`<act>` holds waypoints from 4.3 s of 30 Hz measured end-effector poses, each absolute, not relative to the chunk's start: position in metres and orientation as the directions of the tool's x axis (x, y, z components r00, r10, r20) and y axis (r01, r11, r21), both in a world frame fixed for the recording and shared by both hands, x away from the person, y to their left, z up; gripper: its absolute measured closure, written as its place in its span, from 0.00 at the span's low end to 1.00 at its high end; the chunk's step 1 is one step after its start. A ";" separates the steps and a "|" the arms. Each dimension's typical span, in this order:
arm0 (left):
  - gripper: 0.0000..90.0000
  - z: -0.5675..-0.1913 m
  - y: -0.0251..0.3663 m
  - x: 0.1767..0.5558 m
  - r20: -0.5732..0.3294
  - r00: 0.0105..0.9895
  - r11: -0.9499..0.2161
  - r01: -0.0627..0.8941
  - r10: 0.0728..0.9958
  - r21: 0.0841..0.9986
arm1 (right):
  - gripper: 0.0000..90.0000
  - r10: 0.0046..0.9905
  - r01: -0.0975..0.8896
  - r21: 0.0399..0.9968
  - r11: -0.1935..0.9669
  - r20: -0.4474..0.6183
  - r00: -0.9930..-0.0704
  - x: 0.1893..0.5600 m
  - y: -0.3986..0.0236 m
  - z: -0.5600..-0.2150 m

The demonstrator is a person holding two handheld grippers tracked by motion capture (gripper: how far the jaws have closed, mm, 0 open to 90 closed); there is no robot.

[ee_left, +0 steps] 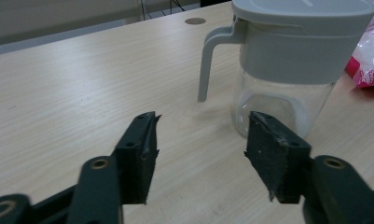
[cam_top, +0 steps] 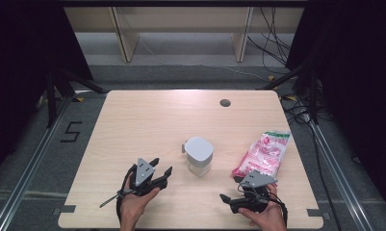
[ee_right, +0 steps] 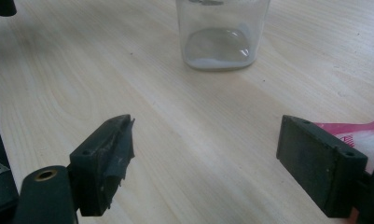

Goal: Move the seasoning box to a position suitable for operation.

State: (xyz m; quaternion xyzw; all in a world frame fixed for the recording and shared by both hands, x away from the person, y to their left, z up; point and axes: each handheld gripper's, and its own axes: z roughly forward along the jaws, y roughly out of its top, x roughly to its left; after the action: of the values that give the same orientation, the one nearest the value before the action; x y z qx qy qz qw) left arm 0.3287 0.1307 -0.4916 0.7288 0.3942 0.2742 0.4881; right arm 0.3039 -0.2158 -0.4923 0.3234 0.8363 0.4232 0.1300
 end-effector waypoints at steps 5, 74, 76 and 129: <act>0.65 -0.490 0.124 0.343 0.036 0.569 -0.242 0.291 0.822 0.926 | 0.22 0.645 0.434 0.786 0.440 0.059 -0.762 0.304 -0.216 -0.492; 0.67 -0.500 0.102 0.380 0.126 0.664 -0.349 0.214 0.737 0.912 | 0.24 0.613 0.422 0.774 0.472 0.056 -0.788 0.303 -0.208 -0.495; 0.70 -0.502 0.098 0.382 0.119 0.667 -0.343 0.216 0.736 0.914 | 0.24 0.611 0.416 0.776 0.474 0.051 -0.790 0.303 -0.208 -0.494; 0.81 -0.507 0.108 0.335 0.136 0.631 -0.324 0.192 0.764 0.926 | 0.24 0.588 0.421 0.764 0.489 0.068 -0.806 0.304 -0.206 -0.495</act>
State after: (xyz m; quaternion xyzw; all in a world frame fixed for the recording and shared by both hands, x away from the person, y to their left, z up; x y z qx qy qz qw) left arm 0.3354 0.1078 -0.5068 0.7592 0.3148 0.2925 0.4889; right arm 0.3039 -0.2056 -0.4953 0.2946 0.8567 0.4109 0.1017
